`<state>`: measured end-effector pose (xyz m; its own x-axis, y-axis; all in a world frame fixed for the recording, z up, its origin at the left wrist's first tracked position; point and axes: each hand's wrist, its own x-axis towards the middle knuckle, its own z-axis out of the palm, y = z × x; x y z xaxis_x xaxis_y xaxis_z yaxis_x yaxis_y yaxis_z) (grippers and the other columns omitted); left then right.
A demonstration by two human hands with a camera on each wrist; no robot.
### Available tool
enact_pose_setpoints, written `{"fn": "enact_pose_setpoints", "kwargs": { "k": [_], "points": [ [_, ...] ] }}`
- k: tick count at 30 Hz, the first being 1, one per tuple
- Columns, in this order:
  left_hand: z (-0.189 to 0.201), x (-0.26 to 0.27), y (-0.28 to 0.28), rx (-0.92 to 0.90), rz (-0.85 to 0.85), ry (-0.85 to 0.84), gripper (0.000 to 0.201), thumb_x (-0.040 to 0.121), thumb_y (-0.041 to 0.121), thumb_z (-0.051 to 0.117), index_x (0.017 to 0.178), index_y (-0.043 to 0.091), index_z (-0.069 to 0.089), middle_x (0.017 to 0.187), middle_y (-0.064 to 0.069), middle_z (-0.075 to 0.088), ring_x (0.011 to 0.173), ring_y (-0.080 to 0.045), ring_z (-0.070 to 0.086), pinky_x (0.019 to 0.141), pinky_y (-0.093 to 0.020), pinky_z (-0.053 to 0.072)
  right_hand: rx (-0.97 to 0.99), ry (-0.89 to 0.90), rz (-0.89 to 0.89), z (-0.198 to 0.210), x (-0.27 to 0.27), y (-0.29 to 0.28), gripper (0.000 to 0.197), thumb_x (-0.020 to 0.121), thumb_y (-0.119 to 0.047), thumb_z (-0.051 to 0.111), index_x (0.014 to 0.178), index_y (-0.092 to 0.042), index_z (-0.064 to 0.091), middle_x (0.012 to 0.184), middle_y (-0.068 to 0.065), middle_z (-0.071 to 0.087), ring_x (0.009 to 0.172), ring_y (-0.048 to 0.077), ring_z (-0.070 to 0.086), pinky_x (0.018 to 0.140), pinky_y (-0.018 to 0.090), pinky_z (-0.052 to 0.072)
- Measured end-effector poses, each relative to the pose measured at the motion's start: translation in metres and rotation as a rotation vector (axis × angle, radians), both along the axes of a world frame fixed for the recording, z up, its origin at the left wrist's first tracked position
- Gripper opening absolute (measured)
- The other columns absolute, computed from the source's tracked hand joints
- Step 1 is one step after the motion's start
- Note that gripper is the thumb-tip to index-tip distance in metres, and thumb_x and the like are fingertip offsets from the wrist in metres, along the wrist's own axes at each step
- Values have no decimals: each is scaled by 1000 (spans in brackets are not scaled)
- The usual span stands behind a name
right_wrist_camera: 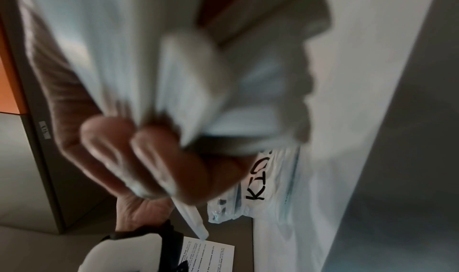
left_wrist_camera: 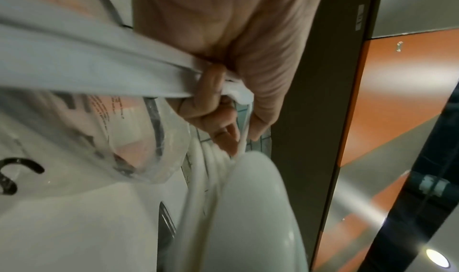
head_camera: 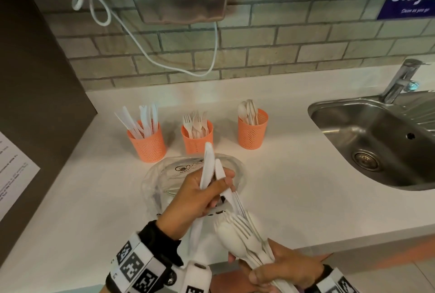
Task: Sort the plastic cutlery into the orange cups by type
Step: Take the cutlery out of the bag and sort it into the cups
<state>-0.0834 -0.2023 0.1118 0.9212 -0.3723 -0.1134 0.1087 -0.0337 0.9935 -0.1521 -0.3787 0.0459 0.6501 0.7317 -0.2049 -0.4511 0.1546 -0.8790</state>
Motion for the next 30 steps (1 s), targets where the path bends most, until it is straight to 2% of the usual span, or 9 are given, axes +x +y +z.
{"fn": "enact_pose_setpoints", "kwargs": {
  "k": [4,8,12,15,18,20,23,26,30],
  "points": [
    [-2,0,-2,21,-21,-24,23,87,26,54,78,8,66,48,3,46,38,-4,33,36,-11,26,-10,23,-7,2,0,0,33,81,-5,58,112,-18,58,62,0,44,45,1,48,48,12,41],
    [4,6,-3,-125,211,-113,29,97,24,38,81,7,56,58,-1,66,40,-4,42,36,-14,31,-189,-19,-25,16,-2,2,31,86,1,53,109,-20,58,62,-7,53,48,-1,52,52,12,42],
    [5,20,8,-317,434,-94,29,99,29,34,81,15,51,45,6,45,45,-9,47,53,-18,48,-473,-177,-43,33,-2,5,41,89,4,51,97,-36,45,95,-23,54,78,-27,52,73,-1,36],
    [6,18,10,-406,413,5,20,99,26,36,93,18,52,49,8,37,42,-9,45,52,-25,53,-581,-260,-27,38,-3,9,45,89,1,52,93,-42,39,95,-28,48,79,-34,45,72,-5,34],
    [6,18,12,-365,424,-27,16,99,22,38,98,23,54,52,10,34,38,-5,32,37,-17,36,-627,-341,-41,31,-5,12,53,84,-2,55,104,-49,41,101,-37,59,95,-26,49,79,-2,35],
    [5,20,17,-336,469,-70,19,98,17,40,96,20,58,53,10,32,38,-3,26,35,-14,26,-660,-390,-95,20,-7,11,50,78,-10,57,113,-45,49,114,-22,63,104,-7,56,84,7,38],
    [2,17,28,-276,487,-117,23,95,10,46,85,12,66,54,6,29,40,-3,25,36,-14,24,-741,-468,-227,9,-8,6,39,69,-25,54,108,-28,56,95,-3,66,82,12,60,71,21,40],
    [-3,7,30,-103,349,-73,22,90,15,54,76,9,69,46,8,29,37,-4,22,36,-14,22,-790,-546,-363,11,-8,3,23,71,-24,52,94,-28,55,69,-8,57,59,3,48,58,21,34],
    [-11,-16,20,44,127,10,10,72,22,68,74,13,72,43,8,52,34,-1,27,35,-14,22,-873,-635,-399,17,-9,6,28,72,-25,51,90,-46,44,67,-27,57,56,5,49,52,17,32]
  ]
}}
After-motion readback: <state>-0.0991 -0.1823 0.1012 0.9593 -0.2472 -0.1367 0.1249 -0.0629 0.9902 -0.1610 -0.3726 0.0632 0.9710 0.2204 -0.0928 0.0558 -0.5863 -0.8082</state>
